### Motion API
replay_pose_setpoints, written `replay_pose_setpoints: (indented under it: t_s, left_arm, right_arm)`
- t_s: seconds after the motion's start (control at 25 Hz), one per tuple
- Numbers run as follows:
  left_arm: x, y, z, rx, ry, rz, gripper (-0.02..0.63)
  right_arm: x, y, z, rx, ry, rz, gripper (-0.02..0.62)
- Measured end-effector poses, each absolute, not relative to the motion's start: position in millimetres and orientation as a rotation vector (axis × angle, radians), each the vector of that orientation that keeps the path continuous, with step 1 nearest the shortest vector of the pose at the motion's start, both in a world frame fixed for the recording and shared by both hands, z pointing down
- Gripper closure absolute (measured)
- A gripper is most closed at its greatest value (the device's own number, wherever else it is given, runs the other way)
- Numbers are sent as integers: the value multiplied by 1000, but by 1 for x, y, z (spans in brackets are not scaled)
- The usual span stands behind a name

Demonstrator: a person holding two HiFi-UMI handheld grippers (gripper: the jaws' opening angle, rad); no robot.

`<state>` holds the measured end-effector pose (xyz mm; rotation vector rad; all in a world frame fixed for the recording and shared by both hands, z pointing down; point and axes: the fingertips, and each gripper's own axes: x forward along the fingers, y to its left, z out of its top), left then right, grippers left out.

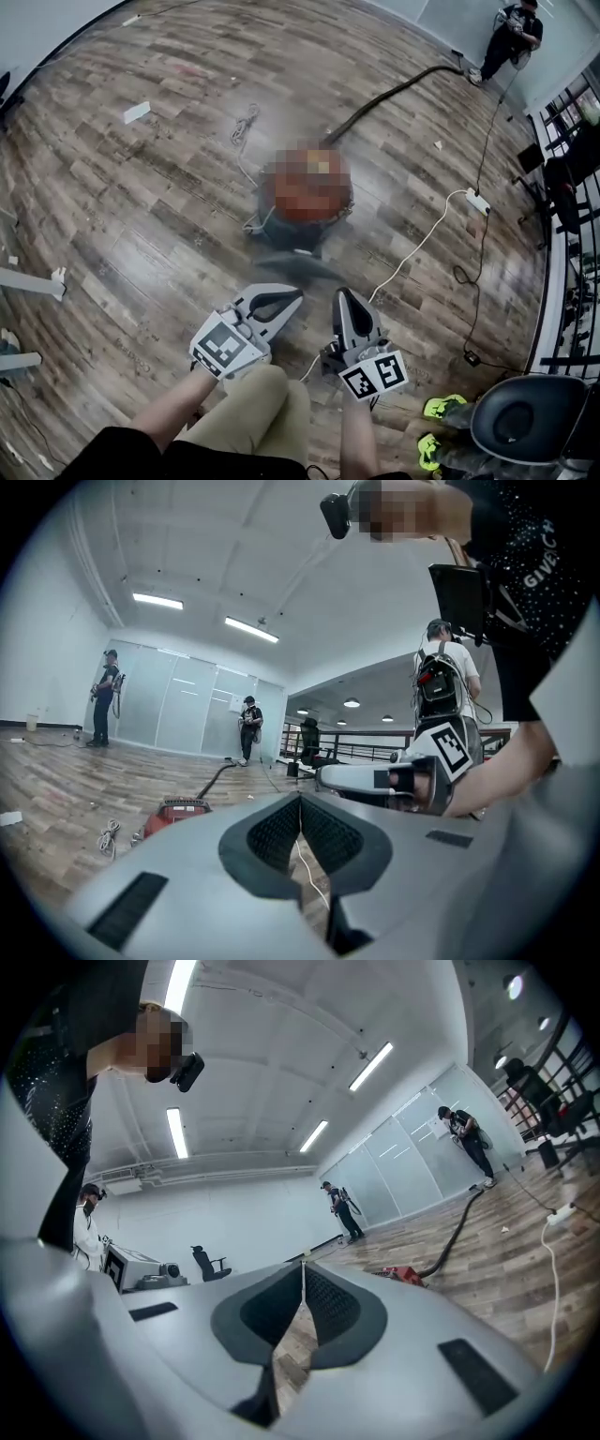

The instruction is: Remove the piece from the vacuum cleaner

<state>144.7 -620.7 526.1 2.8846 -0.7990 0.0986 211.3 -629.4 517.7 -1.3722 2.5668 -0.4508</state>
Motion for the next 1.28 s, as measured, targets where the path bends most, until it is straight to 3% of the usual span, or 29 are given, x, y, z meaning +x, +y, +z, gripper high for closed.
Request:
replay_pose_setpoints:
  t_s: [0.36, 0.68, 0.72, 0.8, 0.88, 1.04, 1.28]
  left_arm:
    - [160, -640, 670, 2897, -781, 55, 595]
    - [149, -668, 712, 2978, -983, -106, 594]
    - [143, -671, 708, 2986, -1055, -132, 562]
    - [123, -681, 704, 2950, -1219, -150, 389]
    - [99, -694, 707, 2886, -1359, -118, 332]
    - [68, -717, 732, 2801, -1400, -51, 327]
    - [86, -723, 762, 2846, -1234, 81, 334]
  right_arm:
    - [212, -641, 661, -1299, 2621, -409, 584]
    - [227, -654, 729, -1404, 2669, -215, 570]
    - [239, -658, 732, -1463, 2632, -211, 495]
    - [265, -669, 739, -1593, 2560, -211, 402]
    - [287, -684, 748, -1729, 2516, -196, 333]
    - [298, -714, 769, -1768, 2600, -233, 318]
    - [266, -724, 778, -1495, 2808, -311, 343]
